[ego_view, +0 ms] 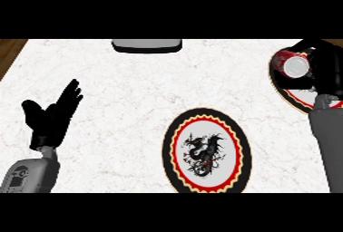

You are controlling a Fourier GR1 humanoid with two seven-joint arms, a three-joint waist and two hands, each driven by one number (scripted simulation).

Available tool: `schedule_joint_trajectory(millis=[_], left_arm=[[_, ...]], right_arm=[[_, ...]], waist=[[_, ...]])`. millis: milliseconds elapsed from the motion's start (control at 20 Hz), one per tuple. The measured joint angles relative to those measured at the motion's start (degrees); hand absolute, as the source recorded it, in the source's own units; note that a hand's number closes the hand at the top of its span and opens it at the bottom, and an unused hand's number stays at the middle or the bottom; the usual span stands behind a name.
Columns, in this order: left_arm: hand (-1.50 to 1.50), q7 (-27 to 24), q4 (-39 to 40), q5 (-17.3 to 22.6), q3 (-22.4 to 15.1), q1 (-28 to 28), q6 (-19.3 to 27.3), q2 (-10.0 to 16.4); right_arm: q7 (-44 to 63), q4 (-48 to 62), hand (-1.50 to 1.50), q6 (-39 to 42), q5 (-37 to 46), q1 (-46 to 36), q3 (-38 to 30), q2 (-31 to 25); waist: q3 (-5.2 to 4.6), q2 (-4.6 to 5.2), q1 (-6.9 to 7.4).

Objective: Pick the can from the plate and place it in the plate

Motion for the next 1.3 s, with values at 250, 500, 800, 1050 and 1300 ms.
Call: schedule_joint_trajectory(millis=[250,500,800,1050,1300], left_arm=[[0.0,-0.63,0.4,-0.57,-0.24,-0.1,-0.23,-0.39],[0.0,-0.99,1.16,-1.71,-0.67,-0.71,0.52,-1.18],[0.0,-0.71,-0.25,-1.37,-0.76,-0.29,-0.29,-1.02],[0.0,0.07,-1.48,-1.22,-0.97,-0.05,-0.34,-1.37],[0.0,-0.83,0.0,-1.92,-1.19,-0.2,0.19,-2.16]], right_arm=[[-6.7,12.93,1.5,-2.45,-2.73,-3.83,-6.11,-4.49],[-13.92,26.08,1.5,-3.15,-3.47,-7.15,-9.27,-9.63],[-19.91,39.93,-1.5,2.16,-5.36,-9.66,-11.95,-14.41],[-27.68,49.25,-1.5,6.81,-7.22,-11.0,-13.75,-16.96],[-37.51,51.79,-1.5,5.08,-9.47,-12.12,-16.1,-17.68]], waist=[[0.01,0.12,0.4],[0.03,0.26,0.77],[0.12,0.56,1.65],[0.16,0.71,1.98],[0.18,0.71,1.62]])
